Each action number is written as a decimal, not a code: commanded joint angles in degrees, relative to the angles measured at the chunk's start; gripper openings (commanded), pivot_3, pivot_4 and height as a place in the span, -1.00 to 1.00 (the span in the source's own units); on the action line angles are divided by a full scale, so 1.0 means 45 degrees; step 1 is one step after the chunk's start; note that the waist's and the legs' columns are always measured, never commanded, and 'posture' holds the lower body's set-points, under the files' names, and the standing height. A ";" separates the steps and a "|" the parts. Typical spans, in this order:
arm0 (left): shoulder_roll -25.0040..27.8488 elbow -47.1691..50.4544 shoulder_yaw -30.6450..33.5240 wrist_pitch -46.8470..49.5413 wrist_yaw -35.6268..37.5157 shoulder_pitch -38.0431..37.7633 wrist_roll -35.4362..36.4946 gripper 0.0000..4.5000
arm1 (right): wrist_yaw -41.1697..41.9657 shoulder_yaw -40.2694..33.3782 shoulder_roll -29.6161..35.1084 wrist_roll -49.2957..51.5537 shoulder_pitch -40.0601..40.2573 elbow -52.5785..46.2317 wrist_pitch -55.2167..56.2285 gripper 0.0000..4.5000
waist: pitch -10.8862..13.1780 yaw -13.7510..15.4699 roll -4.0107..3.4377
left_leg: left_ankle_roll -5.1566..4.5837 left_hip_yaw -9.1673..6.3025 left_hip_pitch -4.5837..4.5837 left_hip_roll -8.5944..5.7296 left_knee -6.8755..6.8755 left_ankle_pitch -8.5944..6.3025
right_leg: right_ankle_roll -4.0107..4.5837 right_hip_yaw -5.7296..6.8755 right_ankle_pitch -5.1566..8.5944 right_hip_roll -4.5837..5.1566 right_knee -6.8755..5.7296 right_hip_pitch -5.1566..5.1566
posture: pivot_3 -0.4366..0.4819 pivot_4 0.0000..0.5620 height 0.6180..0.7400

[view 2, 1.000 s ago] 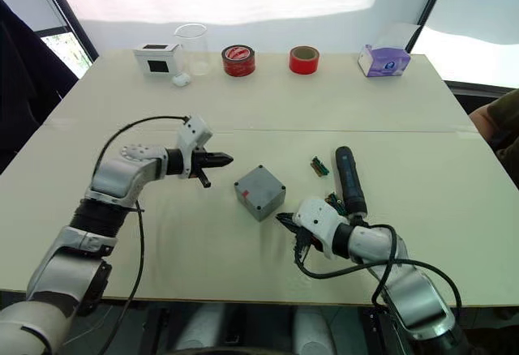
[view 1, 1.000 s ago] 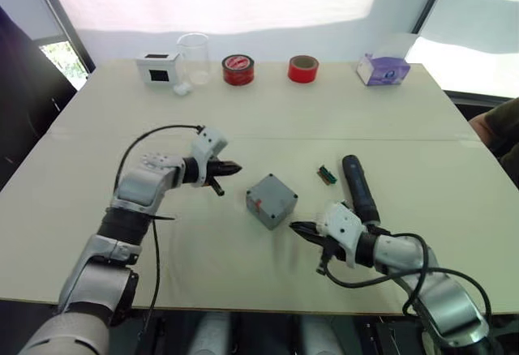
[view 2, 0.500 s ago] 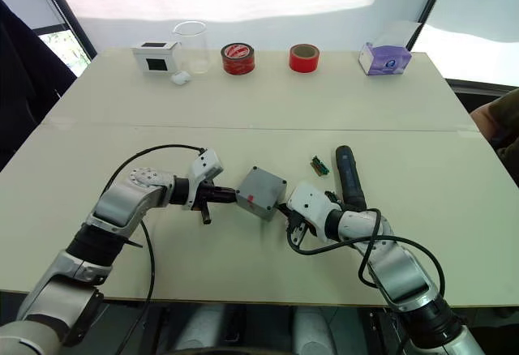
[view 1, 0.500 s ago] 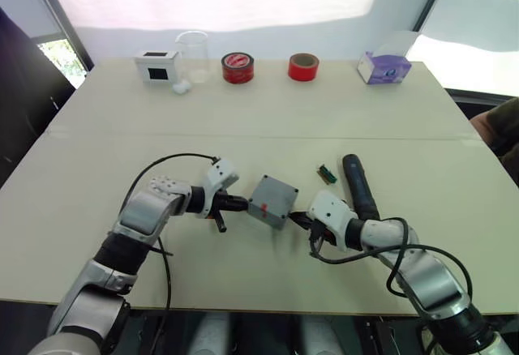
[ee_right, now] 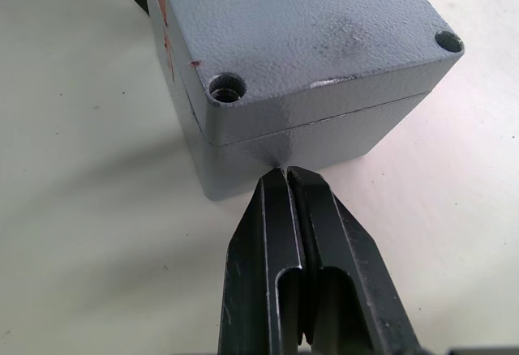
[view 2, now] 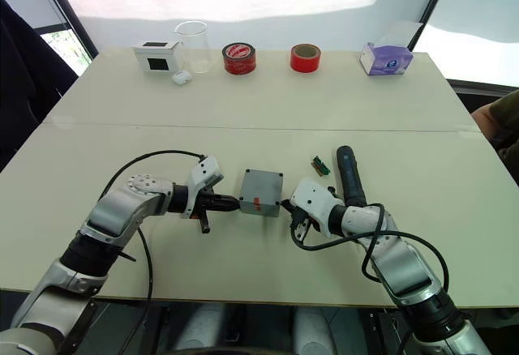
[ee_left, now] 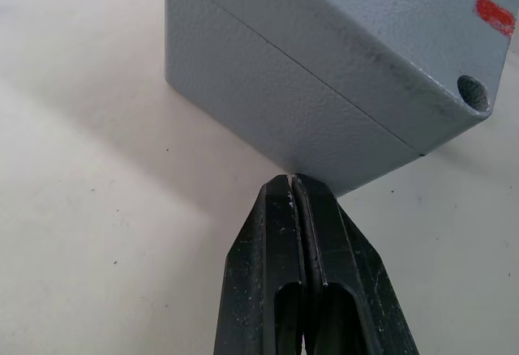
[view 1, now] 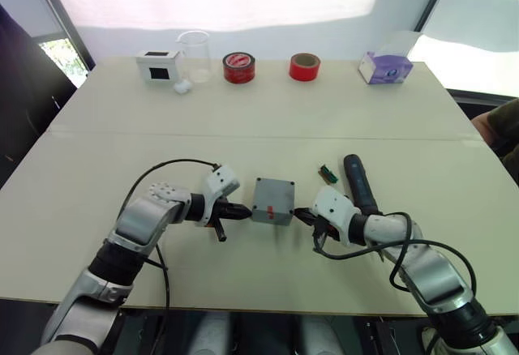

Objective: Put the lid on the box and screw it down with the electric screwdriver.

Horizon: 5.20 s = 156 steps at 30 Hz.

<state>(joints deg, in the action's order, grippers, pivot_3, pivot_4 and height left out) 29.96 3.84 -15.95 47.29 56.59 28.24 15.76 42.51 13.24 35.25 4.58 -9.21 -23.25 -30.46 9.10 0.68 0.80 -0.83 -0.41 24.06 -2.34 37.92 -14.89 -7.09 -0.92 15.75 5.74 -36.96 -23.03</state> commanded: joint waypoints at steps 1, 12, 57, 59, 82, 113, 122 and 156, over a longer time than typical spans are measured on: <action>-0.0103 0.0466 0.0067 -0.0025 0.0012 -0.0004 0.0350 -1.00 | 0.0053 -0.0174 -0.0043 0.0167 -0.0191 -0.0276 0.0228 -0.99 | 0.0000 0.0001 0.0000 | 0.0000 -0.0001 0.0000 0.0000 0.0000 0.0000 | 0.0000 0.0000 0.0000 0.0000 0.0000 0.0000 | -0.05 -0.47 1.00; 0.0272 -0.0450 0.2731 -0.0021 -0.0155 0.0703 0.1608 -1.00 | -0.0001 -0.5831 -0.0029 0.4771 0.0206 -0.1595 -0.3230 -0.99 | 0.0013 0.0020 -0.0011 | 0.0001 -0.0005 0.0039 0.0001 0.0000 0.0000 | -0.0002 -0.0011 -0.0002 0.0016 -0.0007 -0.0038 | -0.05 -0.47 1.00; 0.1865 0.3106 0.0928 -0.0402 0.1202 0.1208 0.2474 -1.00 | -0.1146 -0.4515 0.3466 0.5534 0.0610 -0.1818 -0.6795 0.77 | 0.0017 0.0010 -0.0010 | -0.0004 -0.0018 0.0070 -0.0004 0.0015 0.0001 | 0.0002 0.0013 -0.0002 0.0009 0.0008 -0.0039 | -0.05 -0.47 1.00; 0.1864 0.3108 0.0926 -0.0421 0.1176 0.1206 0.2475 -1.00 | -0.1235 -0.4410 0.3473 0.5496 0.0558 -0.1814 -0.6848 0.54 | 0.0017 0.0012 -0.0010 | -0.0004 -0.0018 0.0070 -0.0004 0.0015 0.0001 | 0.0002 0.0013 -0.0002 0.0007 0.0008 -0.0039 | -0.05 -0.47 1.00; 0.1773 0.3058 0.0777 -0.0740 0.0714 0.1103 0.2268 -1.00 | -0.2298 -0.4084 0.3091 0.5332 -0.0329 -0.2056 -0.8256 -0.28 | 0.0017 -0.0001 -0.0011 | -0.0004 -0.0018 0.0071 -0.0003 0.0016 0.0002 | 0.0001 0.0011 -0.0003 -0.0021 0.0005 -0.0040 | -0.05 -0.47 1.00; 0.1957 0.2001 0.1556 -0.0499 0.0802 0.1173 0.2580 -1.00 | -0.2155 -0.5741 0.2490 0.7541 -0.3348 -0.2540 -0.9571 -0.96 | 0.0017 -0.0007 -0.0011 | -0.0005 -0.0019 0.0070 0.0002 0.0016 0.0001 | 0.0001 0.0012 -0.0003 -0.0024 0.0003 -0.0044 | -0.05 -0.47 1.00; 0.2564 0.1201 0.2662 -0.0041 0.0721 0.0753 0.3015 -1.00 | -0.1838 -0.3601 0.0763 0.7252 -0.3645 -0.2602 -0.6854 -0.96 | 0.0022 -0.0020 -0.0016 | -0.0004 -0.0017 0.0077 0.0000 0.0013 0.0002 | 0.0000 0.0017 -0.0002 -0.0035 -0.0002 -0.0058 | -0.05 -0.47 1.00; 0.2544 0.2662 0.2629 0.0746 -0.0341 0.0370 0.3708 -1.00 | -0.1321 -0.1334 0.0484 0.4561 -0.3452 -0.0164 -0.4121 -0.96 | 0.0021 -0.0029 -0.0013 | -0.0003 -0.0018 0.0078 -0.0007 0.0028 0.0002 | -0.0002 0.0015 -0.0004 -0.0024 -0.0007 -0.0059 | -0.05 -0.47 1.00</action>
<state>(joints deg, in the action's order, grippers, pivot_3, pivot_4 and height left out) 40.98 14.08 -4.89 50.95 55.00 29.42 31.89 36.41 8.15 37.62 25.32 -24.69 -23.27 -49.63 9.19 0.54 0.74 -0.84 -0.49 24.41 -2.37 38.05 -14.88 -7.10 -0.86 15.73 5.63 -36.99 -23.30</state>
